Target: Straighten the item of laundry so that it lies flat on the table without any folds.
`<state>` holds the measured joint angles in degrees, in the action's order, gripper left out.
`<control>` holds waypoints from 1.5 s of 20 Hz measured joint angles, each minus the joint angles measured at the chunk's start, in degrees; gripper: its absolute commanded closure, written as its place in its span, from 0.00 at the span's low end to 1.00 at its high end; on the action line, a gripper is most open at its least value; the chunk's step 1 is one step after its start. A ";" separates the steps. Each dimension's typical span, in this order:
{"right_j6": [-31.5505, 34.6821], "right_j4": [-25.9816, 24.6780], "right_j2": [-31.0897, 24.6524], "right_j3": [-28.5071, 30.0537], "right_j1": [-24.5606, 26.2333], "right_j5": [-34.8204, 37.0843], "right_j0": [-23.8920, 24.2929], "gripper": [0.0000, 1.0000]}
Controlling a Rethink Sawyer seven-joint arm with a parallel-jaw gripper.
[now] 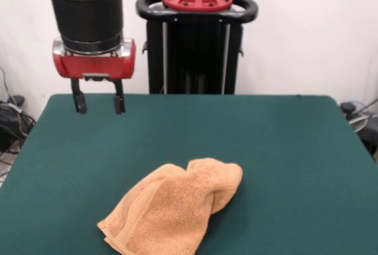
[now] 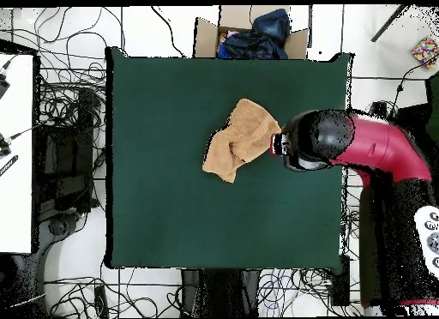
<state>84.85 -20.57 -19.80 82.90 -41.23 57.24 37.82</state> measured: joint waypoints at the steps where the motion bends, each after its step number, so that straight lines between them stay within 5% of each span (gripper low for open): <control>1: -0.32 -0.01 -0.23 -0.83 -0.11 1.62 0.27 0.00; 12: -2.95 -2.32 -1.07 -7.61 1.43 4.69 0.76 0.00; 30: -2.95 -9.07 -1.12 -20.57 17.32 1.08 -4.30 0.00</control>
<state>81.90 -29.64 -20.92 62.33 -23.92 58.32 33.52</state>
